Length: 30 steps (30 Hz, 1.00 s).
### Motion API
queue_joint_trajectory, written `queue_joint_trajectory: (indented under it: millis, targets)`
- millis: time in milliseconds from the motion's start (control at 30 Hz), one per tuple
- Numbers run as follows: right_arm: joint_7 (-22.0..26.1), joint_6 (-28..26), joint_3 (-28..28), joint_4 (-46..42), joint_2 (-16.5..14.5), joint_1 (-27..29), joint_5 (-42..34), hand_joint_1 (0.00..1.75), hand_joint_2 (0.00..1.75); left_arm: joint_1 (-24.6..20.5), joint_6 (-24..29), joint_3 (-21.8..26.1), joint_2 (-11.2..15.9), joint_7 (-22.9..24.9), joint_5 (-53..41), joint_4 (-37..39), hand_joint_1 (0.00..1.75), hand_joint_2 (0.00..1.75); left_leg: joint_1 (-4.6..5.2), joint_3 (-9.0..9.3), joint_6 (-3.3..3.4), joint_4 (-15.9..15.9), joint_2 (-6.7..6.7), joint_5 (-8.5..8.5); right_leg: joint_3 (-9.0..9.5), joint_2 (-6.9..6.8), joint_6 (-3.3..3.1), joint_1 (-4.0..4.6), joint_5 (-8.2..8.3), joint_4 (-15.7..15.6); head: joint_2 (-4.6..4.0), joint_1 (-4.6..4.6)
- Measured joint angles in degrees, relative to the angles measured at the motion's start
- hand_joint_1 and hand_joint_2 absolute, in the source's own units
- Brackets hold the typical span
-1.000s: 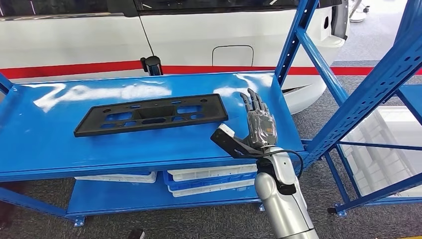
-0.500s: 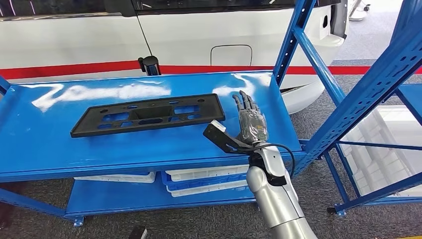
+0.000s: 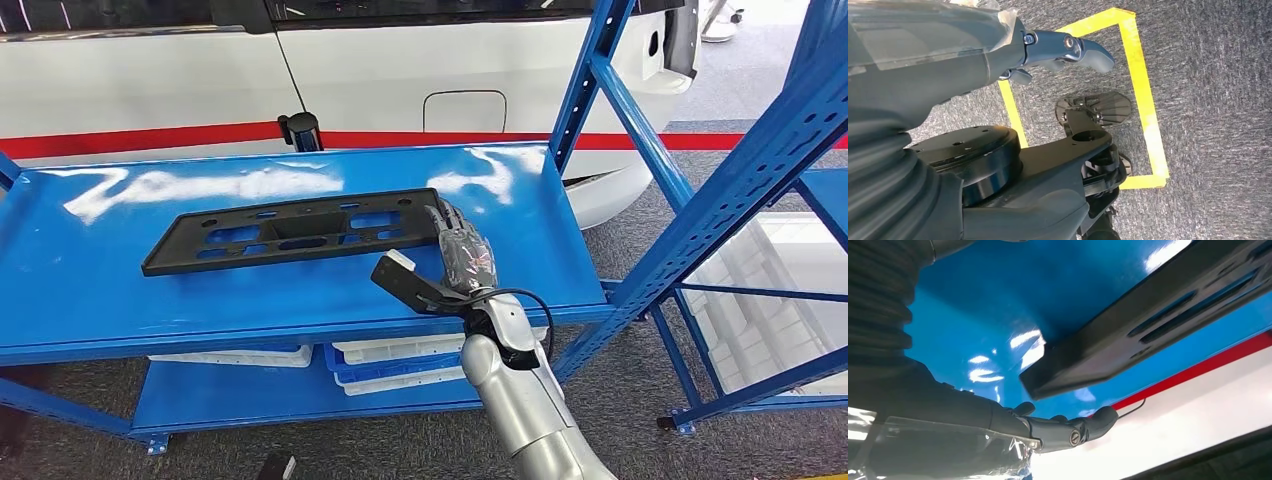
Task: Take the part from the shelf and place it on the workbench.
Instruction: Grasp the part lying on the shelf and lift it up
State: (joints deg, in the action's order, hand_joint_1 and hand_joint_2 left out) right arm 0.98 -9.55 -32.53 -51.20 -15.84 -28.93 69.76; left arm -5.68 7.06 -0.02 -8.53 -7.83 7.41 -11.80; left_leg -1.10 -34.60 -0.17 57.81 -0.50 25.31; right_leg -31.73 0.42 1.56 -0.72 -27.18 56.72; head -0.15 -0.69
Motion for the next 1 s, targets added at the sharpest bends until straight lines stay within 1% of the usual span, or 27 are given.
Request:
queue_joint_trajectory:
  millis: [200, 433, 833, 1000]
  targets:
    - [0.6, -0.2, -0.6, 2.2, -1.4, -1.0, -0.9, 0.00, 1.75, -0.1, 0.5, 0.0, -0.2, 0.9, 0.4, 0.0, 0.00, 1.75, 0.00, 0.00, 0.00, 0.0, 0.00, 0.00, 0.00, 0.00, 0.00, 0.00, 0.00, 0.0, 0.00, 0.00]
    - [0.7, -0.1, -1.5, 3.1, -2.0, -1.8, -1.2, 0.00, 1.75, -0.2, 0.7, 0.0, -0.4, 1.7, 0.5, -0.3, 0.00, 1.75, -0.01, 0.00, 0.00, 0.0, 0.00, 0.00, -0.01, 0.00, 0.00, 0.00, 0.00, 0.0, 0.01, 0.01]
    - [-0.9, 0.0, -3.7, 5.2, -2.6, -3.8, 0.7, 0.00, 1.75, -0.4, 0.9, -0.1, -0.8, 2.1, 0.8, -0.4, 0.00, 1.75, -0.02, 0.00, 0.00, 0.0, 0.01, 0.00, -0.01, 0.00, 0.00, 0.00, 0.00, 0.0, 0.00, 0.01]
    - [-1.8, 0.0, -4.8, 6.6, -2.6, -4.9, 2.7, 0.00, 1.75, -0.5, 1.0, -0.1, -0.9, 2.3, 1.1, -0.5, 0.00, 1.75, -0.02, 0.00, 0.00, 0.0, 0.01, 0.00, -0.01, 0.00, 0.00, 0.00, 0.00, 0.0, 0.00, 0.01]
